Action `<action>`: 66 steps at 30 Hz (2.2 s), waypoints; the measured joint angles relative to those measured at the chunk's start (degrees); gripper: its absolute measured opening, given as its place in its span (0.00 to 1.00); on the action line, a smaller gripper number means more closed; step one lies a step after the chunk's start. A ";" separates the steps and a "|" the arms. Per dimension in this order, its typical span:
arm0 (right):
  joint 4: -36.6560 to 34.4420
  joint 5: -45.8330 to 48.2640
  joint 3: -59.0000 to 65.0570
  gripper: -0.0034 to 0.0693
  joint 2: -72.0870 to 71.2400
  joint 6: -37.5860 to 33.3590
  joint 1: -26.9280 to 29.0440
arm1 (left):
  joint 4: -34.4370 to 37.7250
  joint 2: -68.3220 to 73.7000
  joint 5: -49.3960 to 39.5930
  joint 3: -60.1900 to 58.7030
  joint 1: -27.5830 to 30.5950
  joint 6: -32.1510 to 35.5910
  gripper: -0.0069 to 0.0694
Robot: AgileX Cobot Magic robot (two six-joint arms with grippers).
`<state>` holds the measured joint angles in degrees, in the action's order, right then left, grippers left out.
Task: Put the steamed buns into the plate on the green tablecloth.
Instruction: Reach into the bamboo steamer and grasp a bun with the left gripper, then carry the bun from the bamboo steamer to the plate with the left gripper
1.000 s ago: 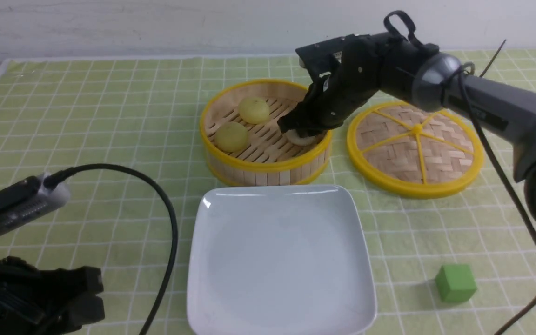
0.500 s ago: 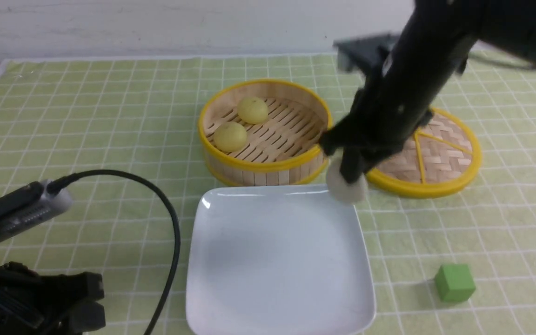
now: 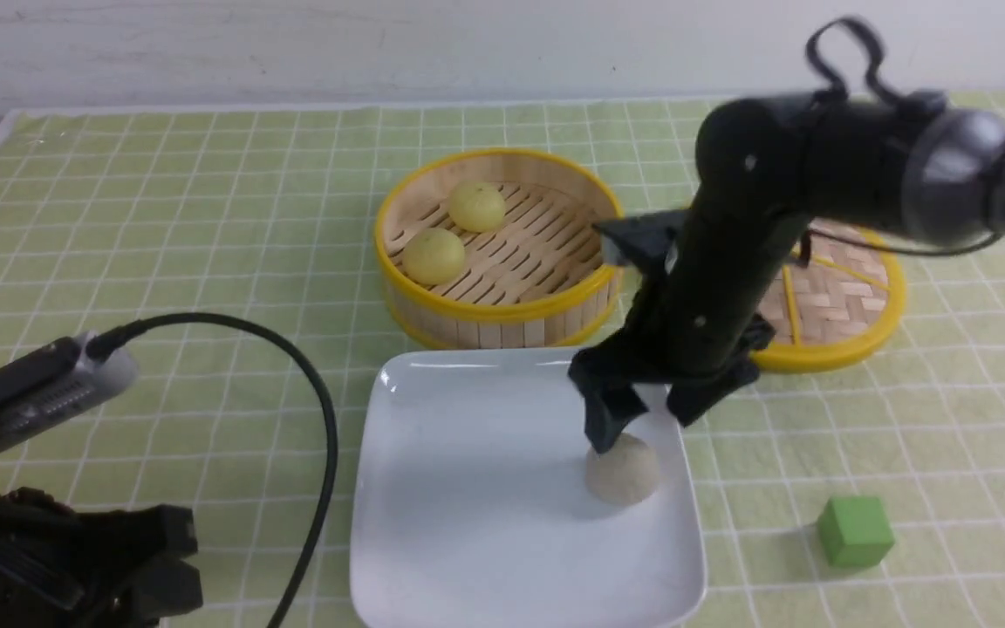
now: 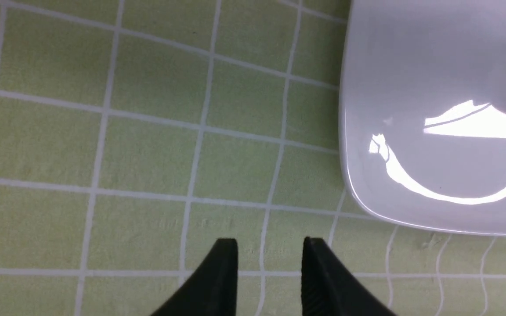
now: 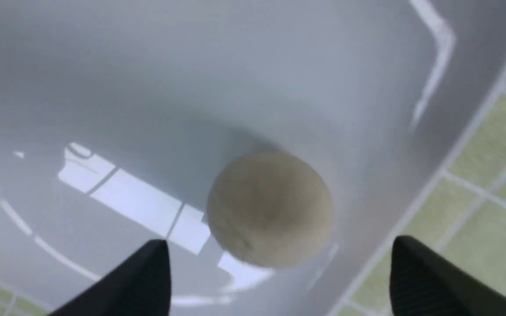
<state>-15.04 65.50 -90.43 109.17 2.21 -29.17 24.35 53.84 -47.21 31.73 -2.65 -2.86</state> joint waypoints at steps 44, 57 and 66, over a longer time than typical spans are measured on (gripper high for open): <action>9.28 -10.11 50.52 0.04 -50.16 0.03 1.37 | -26.76 78.33 -10.10 89.81 -19.78 -2.99 0.60; 8.69 -9.85 50.54 0.05 -50.16 0.03 1.37 | -20.08 74.98 -20.43 93.58 -19.83 -5.88 0.12; 8.51 -9.96 50.54 0.06 -50.16 0.03 1.37 | -18.98 53.55 -23.55 80.28 -21.51 -6.97 0.12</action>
<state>-6.53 55.54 -39.89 59.01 2.23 -27.80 5.37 107.38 -70.76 112.01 -24.16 -9.83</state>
